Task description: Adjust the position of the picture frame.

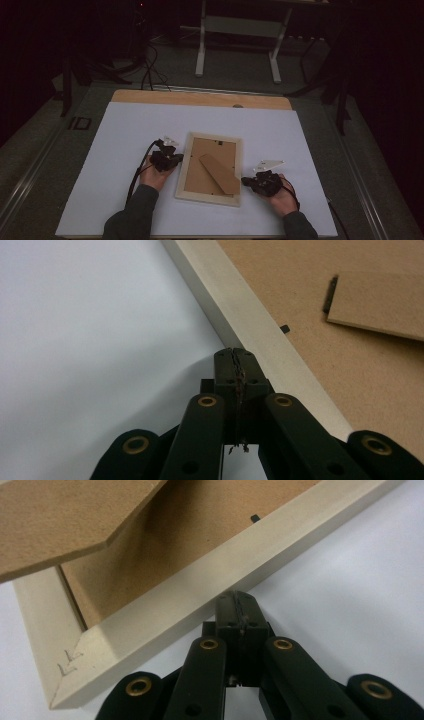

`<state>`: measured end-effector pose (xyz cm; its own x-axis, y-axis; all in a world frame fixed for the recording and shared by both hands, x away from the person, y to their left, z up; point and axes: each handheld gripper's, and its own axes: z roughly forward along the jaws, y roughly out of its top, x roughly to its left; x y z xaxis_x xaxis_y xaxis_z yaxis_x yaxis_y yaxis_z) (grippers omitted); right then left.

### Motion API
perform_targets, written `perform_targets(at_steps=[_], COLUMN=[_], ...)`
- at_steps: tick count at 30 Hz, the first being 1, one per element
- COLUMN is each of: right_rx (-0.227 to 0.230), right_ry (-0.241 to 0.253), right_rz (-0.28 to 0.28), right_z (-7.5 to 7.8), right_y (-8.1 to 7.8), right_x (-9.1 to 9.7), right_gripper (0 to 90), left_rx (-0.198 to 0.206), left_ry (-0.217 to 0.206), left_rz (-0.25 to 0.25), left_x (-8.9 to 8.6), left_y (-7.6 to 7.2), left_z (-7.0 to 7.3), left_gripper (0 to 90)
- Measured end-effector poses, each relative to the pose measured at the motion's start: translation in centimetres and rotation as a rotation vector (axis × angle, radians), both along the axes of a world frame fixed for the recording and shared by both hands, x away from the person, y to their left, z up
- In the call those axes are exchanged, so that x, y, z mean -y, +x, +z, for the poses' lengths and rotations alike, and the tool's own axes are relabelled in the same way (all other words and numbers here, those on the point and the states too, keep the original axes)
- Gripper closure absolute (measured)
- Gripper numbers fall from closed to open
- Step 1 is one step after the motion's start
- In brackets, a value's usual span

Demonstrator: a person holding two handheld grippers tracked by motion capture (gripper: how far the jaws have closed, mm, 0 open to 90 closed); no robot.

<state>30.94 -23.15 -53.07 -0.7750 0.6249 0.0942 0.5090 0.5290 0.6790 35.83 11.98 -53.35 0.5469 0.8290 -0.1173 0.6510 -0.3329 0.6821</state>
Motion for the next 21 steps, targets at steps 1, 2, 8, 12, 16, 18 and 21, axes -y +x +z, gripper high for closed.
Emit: perform_targets(at_steps=[1, 2, 8, 12, 16, 18, 21], right_rx=[0.0, 0.002, 0.0, 0.003, 0.002, 0.0, -0.005], right_ry=[-0.001, -0.001, 0.001, -0.004, 0.002, 0.003, 0.013], right_rz=[0.003, 0.004, 0.014, 0.024, 0.043, 0.048, 0.055], right_z=[0.0, 0.0, 0.0, 0.0, -0.1, -0.1, -0.1], right_y=[0.0, 0.0, 0.0, -0.1, -0.2, -0.2, -0.1], right_x=[0.0, -0.1, -0.3, -0.6, -1.0, -1.1, -1.0], right_gripper=[90.0, 90.0, 90.0, 90.0, 90.0, 90.0, 90.0], left_rx=[0.001, 0.002, -0.009, -0.01, -0.006, -0.002, 0.009], left_ry=[0.007, 0.009, -0.021, -0.021, -0.024, -0.029, -0.016], left_rz=[0.002, 0.001, 0.001, -0.01, 0.012, 0.016, 0.016], left_x=[0.2, 0.3, 0.3, 0.3, 0.3, 0.3, 0.4], left_y=[0.5, 0.7, 2.1, 2.8, 3.1, 3.1, 3.0], left_z=[0.0, 0.1, 0.0, 0.0, -0.1, -0.1, -0.1], left_gripper=[90.0, 90.0, 90.0, 90.0, 90.0, 90.0, 90.0])
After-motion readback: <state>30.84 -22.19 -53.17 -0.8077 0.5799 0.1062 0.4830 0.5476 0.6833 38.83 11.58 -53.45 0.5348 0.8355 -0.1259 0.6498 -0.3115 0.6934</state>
